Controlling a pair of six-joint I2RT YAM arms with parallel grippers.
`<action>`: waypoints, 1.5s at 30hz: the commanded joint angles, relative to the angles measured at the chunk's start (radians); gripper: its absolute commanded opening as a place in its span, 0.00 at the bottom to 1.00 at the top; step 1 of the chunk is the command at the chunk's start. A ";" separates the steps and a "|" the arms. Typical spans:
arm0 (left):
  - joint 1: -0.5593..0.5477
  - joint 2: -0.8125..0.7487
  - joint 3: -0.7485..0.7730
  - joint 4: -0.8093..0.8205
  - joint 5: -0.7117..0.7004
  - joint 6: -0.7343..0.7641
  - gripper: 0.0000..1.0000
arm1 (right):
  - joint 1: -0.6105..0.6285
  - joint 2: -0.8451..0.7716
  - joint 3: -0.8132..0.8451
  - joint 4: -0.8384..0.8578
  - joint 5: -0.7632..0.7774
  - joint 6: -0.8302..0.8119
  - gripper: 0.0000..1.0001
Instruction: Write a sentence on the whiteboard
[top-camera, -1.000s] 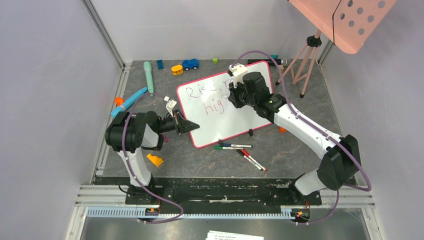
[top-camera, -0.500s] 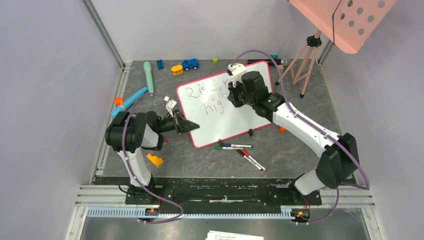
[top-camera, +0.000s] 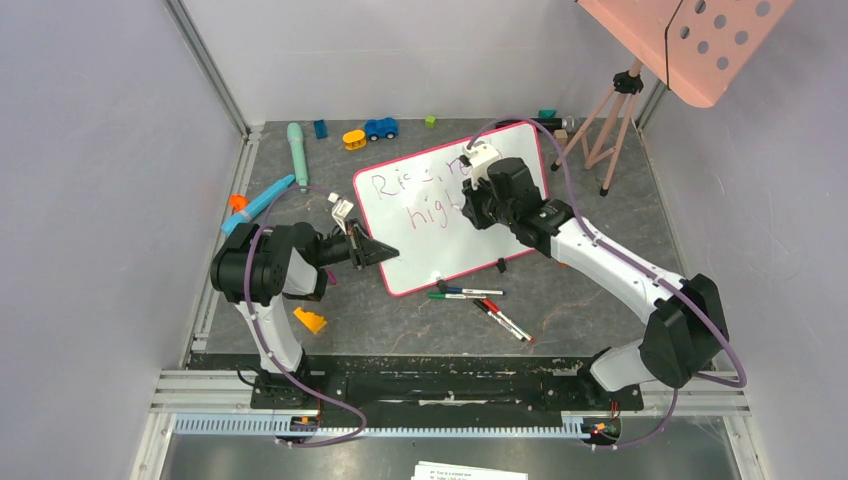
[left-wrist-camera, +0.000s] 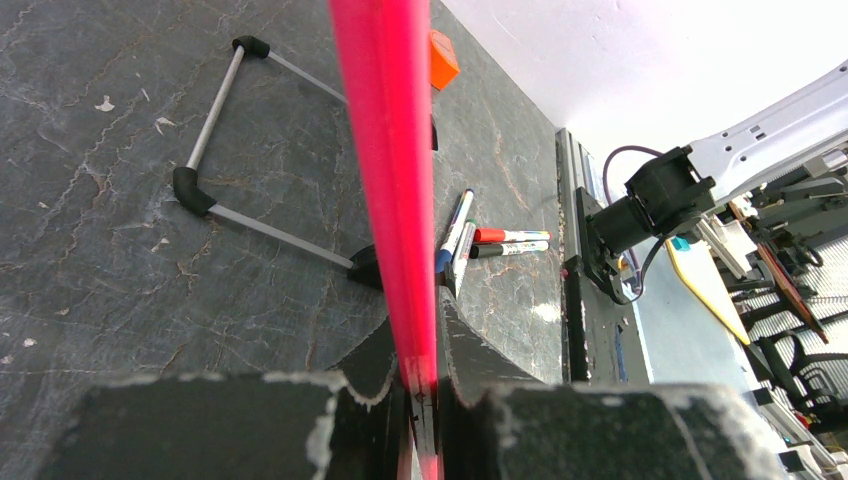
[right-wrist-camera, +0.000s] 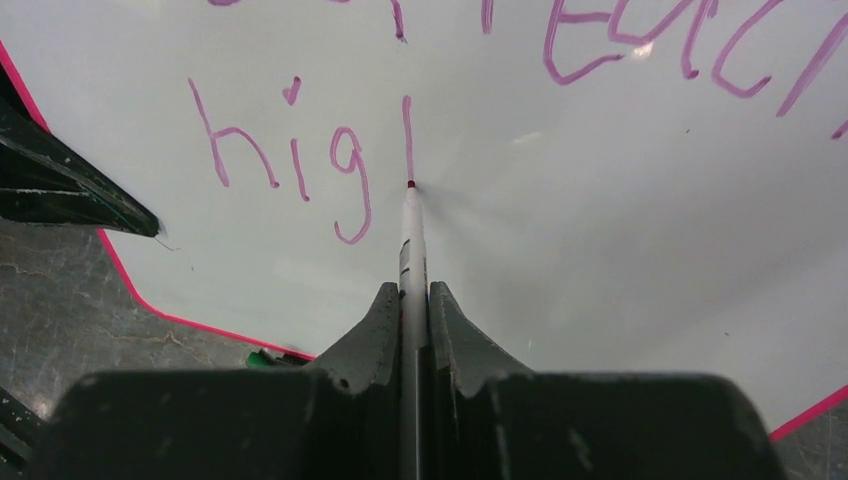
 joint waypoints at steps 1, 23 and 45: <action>-0.016 -0.007 -0.007 0.066 0.083 0.128 0.07 | -0.003 -0.030 -0.050 0.014 0.020 0.015 0.00; -0.016 -0.010 -0.009 0.066 0.083 0.129 0.07 | -0.002 0.000 0.017 0.015 0.030 -0.005 0.00; -0.017 -0.008 -0.008 0.066 0.082 0.130 0.07 | -0.003 0.048 0.099 0.009 0.070 -0.019 0.00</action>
